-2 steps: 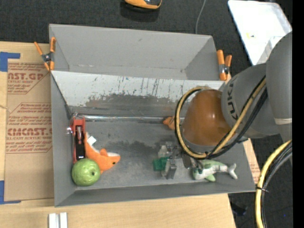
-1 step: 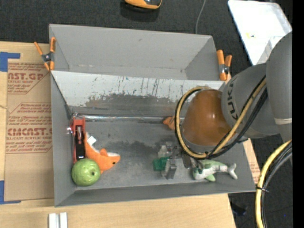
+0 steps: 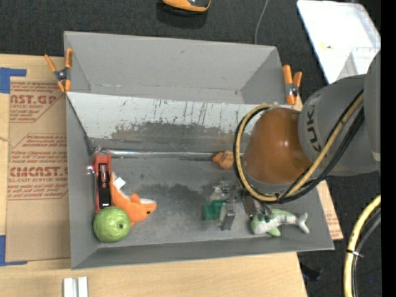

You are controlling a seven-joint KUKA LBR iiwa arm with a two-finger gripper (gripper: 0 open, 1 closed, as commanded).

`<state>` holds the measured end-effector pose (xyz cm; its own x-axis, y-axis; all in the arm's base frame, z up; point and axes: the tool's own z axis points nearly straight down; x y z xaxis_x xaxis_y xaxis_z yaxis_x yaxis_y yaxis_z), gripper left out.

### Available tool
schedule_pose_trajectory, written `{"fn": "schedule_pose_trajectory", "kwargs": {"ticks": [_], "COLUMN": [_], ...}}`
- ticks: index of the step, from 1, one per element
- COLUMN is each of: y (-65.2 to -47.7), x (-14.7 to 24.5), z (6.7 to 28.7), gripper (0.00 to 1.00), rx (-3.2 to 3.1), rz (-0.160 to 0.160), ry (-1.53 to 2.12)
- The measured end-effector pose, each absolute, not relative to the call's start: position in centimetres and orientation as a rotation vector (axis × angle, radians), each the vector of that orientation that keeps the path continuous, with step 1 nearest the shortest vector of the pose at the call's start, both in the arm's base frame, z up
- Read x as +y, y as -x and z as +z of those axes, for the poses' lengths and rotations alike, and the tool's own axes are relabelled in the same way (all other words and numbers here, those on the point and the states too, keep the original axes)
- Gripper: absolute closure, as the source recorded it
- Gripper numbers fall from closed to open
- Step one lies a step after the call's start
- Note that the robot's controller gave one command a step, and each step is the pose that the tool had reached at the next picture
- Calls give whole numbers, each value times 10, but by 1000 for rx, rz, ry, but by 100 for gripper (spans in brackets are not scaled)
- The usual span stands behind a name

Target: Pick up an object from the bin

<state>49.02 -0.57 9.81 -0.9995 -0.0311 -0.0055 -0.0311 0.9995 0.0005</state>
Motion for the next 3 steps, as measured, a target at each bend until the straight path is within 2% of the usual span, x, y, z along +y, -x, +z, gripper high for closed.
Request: {"fn": "schedule_pose_trajectory", "kwargs": {"ticks": [1, 3], "y": [-489, -490], "x": [-6, -5], "z": [135, 225], "gripper": [100, 100], "rx": [3140, 3135], "rz": [2, 2], "ry": [49, 49]}}
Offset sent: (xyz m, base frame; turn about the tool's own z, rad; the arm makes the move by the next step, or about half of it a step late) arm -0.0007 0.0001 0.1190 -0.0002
